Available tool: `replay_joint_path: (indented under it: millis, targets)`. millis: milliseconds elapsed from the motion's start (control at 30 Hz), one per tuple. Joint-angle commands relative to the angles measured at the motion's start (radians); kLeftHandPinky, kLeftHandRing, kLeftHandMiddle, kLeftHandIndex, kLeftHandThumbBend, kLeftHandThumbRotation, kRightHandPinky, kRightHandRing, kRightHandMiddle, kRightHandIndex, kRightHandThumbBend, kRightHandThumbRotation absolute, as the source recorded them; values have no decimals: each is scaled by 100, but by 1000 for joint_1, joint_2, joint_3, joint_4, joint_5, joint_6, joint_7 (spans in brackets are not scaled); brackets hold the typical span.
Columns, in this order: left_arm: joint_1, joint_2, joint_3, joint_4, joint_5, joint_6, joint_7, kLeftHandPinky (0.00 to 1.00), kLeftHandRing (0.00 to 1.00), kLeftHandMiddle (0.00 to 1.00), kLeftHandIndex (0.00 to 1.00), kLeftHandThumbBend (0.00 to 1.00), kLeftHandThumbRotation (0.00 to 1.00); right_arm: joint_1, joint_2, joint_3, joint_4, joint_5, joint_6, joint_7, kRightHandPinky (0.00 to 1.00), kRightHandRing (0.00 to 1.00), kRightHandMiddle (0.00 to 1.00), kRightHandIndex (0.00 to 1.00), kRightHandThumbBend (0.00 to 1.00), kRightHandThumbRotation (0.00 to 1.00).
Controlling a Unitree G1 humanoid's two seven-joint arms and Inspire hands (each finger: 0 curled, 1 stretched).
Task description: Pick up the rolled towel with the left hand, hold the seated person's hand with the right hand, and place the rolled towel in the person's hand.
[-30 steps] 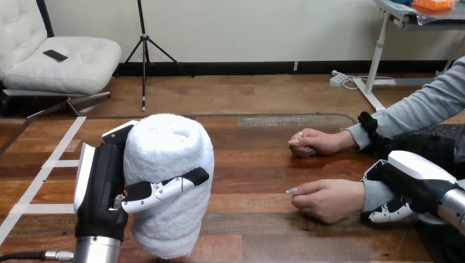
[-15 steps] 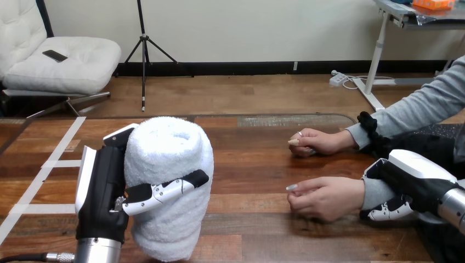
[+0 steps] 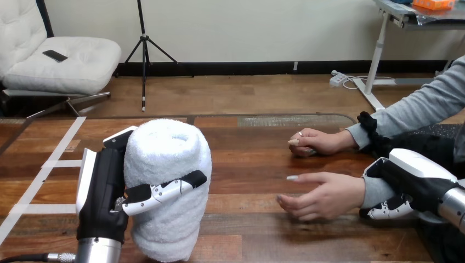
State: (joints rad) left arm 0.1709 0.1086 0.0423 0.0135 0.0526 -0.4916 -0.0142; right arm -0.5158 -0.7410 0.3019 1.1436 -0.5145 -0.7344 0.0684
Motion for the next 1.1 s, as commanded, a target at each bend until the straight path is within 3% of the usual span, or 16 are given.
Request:
replay_joint_path:
  millis: [0,333,1067]
  targets:
    - [-116,13,22,28,11,-60,17,28,32,37,37,73,0,-68,30,-35,-13,46,-8,10,21,25,31,33,46,3]
    - [-189,22,42,129,14,-119,28,28,33,37,37,73,0,-76,33,-38,-16,49,-30,-11,20,24,30,31,46,7]
    - [-375,65,85,397,-16,-220,16,30,35,39,39,68,0,-99,48,-44,-24,62,-8,15,17,21,28,31,45,9]
